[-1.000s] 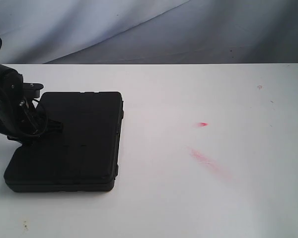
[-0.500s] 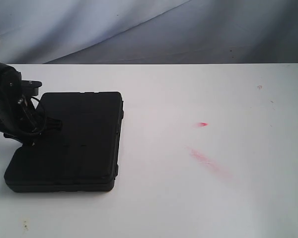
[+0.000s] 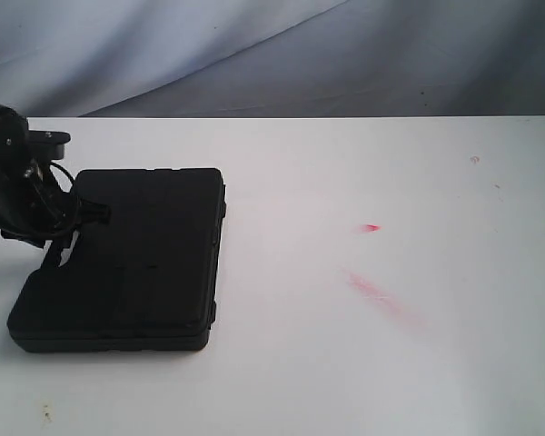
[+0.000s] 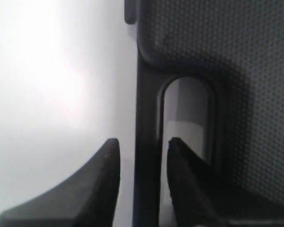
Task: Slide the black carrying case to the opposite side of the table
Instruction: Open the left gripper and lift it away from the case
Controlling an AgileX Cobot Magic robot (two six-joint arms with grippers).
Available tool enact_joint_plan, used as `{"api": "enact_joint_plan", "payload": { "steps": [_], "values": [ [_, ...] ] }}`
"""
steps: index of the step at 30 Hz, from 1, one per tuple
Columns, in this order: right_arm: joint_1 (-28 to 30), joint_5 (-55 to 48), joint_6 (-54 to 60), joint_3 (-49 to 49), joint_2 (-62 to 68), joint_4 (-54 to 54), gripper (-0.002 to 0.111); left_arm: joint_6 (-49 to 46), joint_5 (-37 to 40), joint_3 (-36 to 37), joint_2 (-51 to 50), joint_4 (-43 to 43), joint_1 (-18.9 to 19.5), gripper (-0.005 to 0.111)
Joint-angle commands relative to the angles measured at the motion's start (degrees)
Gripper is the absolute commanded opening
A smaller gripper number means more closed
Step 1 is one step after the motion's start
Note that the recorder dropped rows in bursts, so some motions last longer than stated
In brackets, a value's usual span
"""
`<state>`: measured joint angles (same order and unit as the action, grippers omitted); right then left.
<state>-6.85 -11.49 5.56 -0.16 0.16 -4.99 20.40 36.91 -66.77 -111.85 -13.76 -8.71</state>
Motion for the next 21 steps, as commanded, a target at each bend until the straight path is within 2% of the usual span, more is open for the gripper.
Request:
{"api": "enact_joint_plan", "payload": {
  "steps": [1, 12, 14, 18, 21],
  "values": [
    [0.17, 0.01, -0.28, 0.16, -0.16, -0.39, 0.000, -1.28, -0.45, -0.15, 4.30, 0.21, 0.15, 0.034],
    [0.17, 0.01, -0.28, 0.16, -0.16, -0.39, 0.000, -7.00, 2.88, -0.17, 17.94, 4.60, 0.15, 0.032],
    [0.17, 0.01, -0.28, 0.16, -0.16, -0.39, 0.000, -8.32, 3.56, -0.17, 20.78, 5.63, 0.15, 0.026],
    [0.17, 0.01, -0.28, 0.16, -0.16, -0.39, 0.000, -8.58, 4.01, -0.03, 27.04, 5.77, 0.15, -0.001],
    [0.17, 0.01, -0.28, 0.16, -0.16, -0.39, 0.000, -8.68, 3.78, 0.20, 30.86, 5.53, 0.15, 0.000]
  ]
}}
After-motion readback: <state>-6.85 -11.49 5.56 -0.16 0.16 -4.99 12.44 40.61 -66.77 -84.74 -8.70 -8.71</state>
